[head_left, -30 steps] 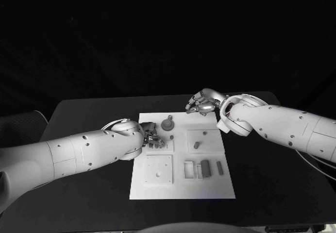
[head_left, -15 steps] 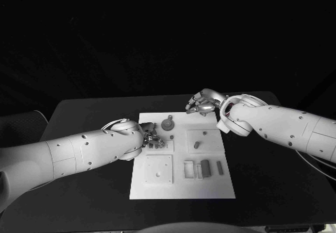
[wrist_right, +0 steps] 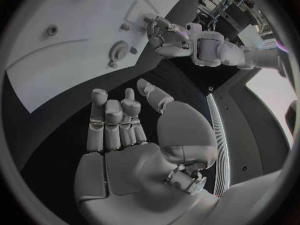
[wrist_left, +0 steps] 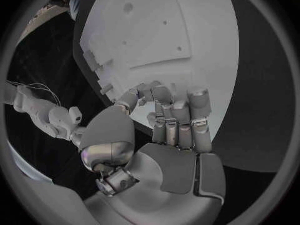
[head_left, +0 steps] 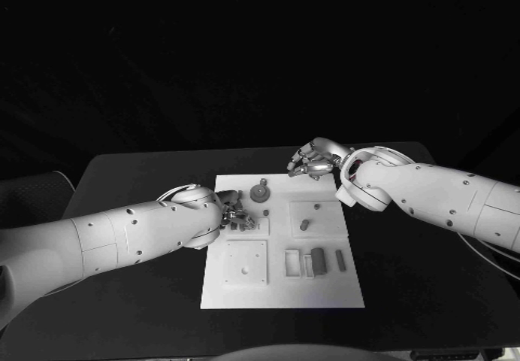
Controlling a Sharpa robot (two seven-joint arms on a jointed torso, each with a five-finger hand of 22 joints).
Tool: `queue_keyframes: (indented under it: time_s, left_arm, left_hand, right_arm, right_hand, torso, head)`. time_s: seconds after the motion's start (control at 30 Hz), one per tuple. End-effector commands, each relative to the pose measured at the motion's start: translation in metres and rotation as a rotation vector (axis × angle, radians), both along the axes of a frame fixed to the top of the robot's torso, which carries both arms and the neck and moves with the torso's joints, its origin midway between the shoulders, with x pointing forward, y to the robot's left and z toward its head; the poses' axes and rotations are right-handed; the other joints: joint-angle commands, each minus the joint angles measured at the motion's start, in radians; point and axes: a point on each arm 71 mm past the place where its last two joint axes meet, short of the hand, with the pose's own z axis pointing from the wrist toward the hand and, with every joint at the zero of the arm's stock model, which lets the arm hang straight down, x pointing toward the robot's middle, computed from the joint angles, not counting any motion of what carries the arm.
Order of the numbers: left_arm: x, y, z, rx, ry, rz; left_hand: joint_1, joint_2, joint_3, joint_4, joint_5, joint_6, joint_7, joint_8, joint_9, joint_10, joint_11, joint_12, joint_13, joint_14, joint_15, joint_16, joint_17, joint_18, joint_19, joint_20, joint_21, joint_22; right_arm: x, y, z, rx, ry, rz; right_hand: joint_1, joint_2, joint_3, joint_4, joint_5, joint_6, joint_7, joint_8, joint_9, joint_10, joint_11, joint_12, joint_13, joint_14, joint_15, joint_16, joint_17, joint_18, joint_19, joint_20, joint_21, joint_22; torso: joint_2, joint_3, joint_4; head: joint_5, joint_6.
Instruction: Assemble the parts on the task board
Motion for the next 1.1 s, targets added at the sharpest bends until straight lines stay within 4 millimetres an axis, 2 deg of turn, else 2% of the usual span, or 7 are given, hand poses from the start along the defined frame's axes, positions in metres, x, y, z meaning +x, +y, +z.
queue_keyframes:
  time_s: [0.03, 0.83, 1.1]
  left_arm:
    - [-0.0006, 0.0009, -0.0012, 0.013, 0.010, -0.005]
    - [0.0005, 0.0017, -0.0010, 0.005, 0.005, -0.001]
    - [0.0007, 0.0022, -0.0009, 0.003, 0.003, 0.001]
  left_hand:
    - [0.015, 0.022, 0.001, -0.008, 0.003, -0.005, 0.003, 0.004, 0.001, -0.010, 0.000, 0.003, -0.001, 0.001, -0.006, 0.004, -0.001, 0.065, -0.002, -0.009, -0.006, 0.018]
    - [-0.059, -0.022, -0.064, 0.002, -0.015, -0.019, 0.008, 0.002, 0.002, -0.022, 0.004, 0.004, -0.005, -0.008, -0.002, 0.003, -0.006, 0.064, -0.012, -0.009, -0.013, 0.017]
    - [-0.069, -0.024, -0.072, 0.002, -0.015, -0.020, 0.008, 0.002, 0.002, -0.022, 0.004, 0.005, -0.005, -0.009, -0.002, 0.004, -0.006, 0.065, -0.013, -0.009, -0.013, 0.017]
  right_arm:
    - [-0.0007, 0.0016, -0.0004, 0.000, 0.005, 0.016]
    - [-0.0008, 0.0014, -0.0003, 0.000, 0.004, 0.015]
    - [-0.0009, 0.0014, -0.0003, 0.001, 0.004, 0.015]
  right_hand:
    - [-0.009, 0.004, 0.004, 0.003, 0.005, -0.001, 0.005, -0.003, 0.001, -0.008, 0.002, -0.004, 0.001, 0.000, -0.005, -0.001, -0.001, 0.010, 0.001, 0.002, -0.007, 0.010]
    - [-0.009, 0.003, 0.004, 0.002, 0.005, -0.001, 0.005, -0.004, 0.002, -0.008, 0.003, -0.004, 0.001, 0.000, -0.005, -0.001, -0.001, 0.010, 0.000, 0.002, -0.007, 0.010]
    - [-0.009, 0.003, 0.004, 0.002, 0.005, -0.002, 0.005, -0.005, 0.002, -0.008, 0.003, -0.004, 0.001, 0.000, -0.005, -0.001, -0.001, 0.010, 0.000, 0.002, -0.007, 0.010]
  torso:
    - [0.000, 0.0007, -0.0004]
    - [0.000, 0.0002, -0.0001]
    - [0.000, 0.0003, -0.0003]
  head:
    - [0.001, -0.001]
    - [-0.001, 0.001]
    - [0.000, 0.001]
